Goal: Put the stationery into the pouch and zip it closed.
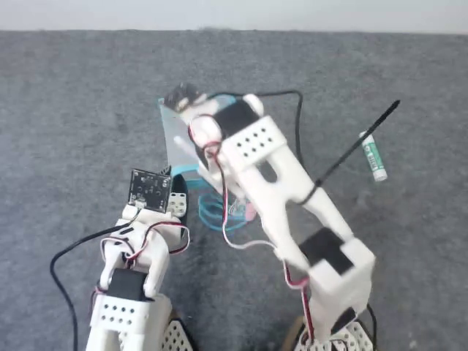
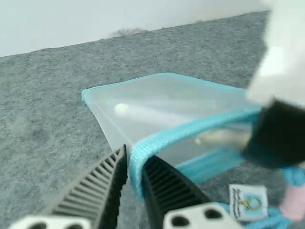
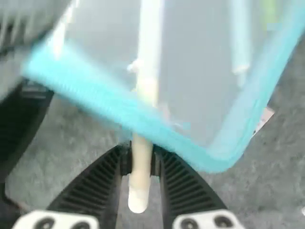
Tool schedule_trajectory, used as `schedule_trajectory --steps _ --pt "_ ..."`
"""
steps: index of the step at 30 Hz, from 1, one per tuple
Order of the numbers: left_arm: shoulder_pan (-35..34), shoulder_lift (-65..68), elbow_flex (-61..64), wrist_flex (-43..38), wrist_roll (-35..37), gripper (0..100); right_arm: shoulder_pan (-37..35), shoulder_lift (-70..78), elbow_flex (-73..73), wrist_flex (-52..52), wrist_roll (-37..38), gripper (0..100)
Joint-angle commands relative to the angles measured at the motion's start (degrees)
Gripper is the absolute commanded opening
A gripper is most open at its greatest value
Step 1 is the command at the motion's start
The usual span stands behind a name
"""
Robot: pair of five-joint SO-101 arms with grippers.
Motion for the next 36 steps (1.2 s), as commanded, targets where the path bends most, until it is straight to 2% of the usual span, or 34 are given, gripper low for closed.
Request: schedule_trajectory --steps 1,8,13,16,20,26,31,33,36 --pt "0.35 0.09 -0.84 -0.53 -0.53 1 3.74 4.09 -13.36 1.89 -4.22 2.4" --pt "0.26 0.18 -0.84 -0.53 -0.62 1 4.09 6.2 -17.49 1.8 -4.31 25.6" --pt "0.26 0.26 -0.84 -0.53 -0.7 1 4.09 1.98 -19.08 2.07 -3.34 26.8" --pt "0.26 0.35 -0.84 -0.53 -0.7 1 7.08 -5.14 -17.14 2.42 -1.58 26.8" --pt "0.26 0.35 -0.84 -0.53 -0.7 1 16.04 -16.31 -6.95 2.51 1.23 26.6" --pt "0.26 0.35 -0.84 -0.53 -0.7 1 34.68 -26.24 15.47 1.71 7.74 26.6" --pt "0.18 0.35 -0.84 -0.53 -0.7 1 49.36 -26.24 27.78 -7.52 17.41 26.7" --pt "-0.62 0.35 -0.75 -0.53 -0.7 1 53.14 -25.19 31.12 -12.7 21.98 26.8" --pt "-1.85 0.35 -0.75 -0.53 -0.79 1 54.29 -22.64 34.2 -17.19 25.14 27.0"
